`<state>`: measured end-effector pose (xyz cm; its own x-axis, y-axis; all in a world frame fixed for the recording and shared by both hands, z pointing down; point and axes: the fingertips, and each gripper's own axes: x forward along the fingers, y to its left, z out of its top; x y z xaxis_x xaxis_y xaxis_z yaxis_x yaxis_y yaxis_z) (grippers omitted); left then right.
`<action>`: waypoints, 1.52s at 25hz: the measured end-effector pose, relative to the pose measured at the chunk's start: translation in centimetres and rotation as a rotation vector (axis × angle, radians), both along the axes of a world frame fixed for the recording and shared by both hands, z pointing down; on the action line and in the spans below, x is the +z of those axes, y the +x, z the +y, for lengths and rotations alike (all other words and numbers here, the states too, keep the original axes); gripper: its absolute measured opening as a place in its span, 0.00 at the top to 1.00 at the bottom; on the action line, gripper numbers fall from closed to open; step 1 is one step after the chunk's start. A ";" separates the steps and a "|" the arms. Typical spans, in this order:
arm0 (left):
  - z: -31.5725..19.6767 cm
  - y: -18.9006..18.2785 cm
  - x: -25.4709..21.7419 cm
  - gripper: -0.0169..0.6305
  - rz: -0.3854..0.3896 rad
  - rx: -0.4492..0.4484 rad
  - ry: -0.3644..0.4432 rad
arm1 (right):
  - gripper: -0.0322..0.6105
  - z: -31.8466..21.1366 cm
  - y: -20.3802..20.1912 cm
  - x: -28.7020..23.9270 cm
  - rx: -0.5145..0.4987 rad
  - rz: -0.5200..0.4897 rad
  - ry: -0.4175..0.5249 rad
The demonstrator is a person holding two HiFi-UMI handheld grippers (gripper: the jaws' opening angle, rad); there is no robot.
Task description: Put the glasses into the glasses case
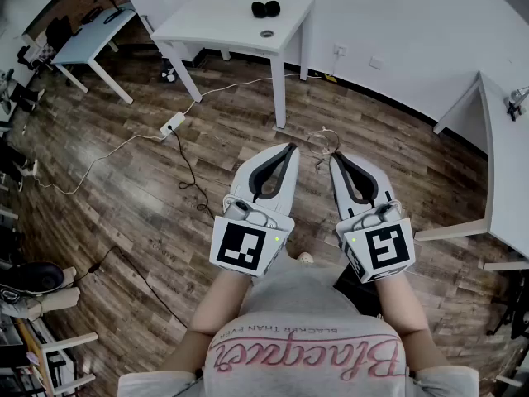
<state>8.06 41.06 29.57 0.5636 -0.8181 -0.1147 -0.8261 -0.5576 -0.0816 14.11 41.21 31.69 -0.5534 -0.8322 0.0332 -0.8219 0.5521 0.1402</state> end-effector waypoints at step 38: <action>-17.6 -5.3 0.0 0.97 0.020 -0.004 -0.029 | 0.93 -17.2 -4.9 0.3 -0.016 -0.029 -0.091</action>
<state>2.79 23.45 29.60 0.5584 -0.8233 -0.1019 -0.8294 -0.5565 -0.0486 9.23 23.96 32.01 -0.5683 -0.8177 0.0918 -0.8160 0.5744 0.0649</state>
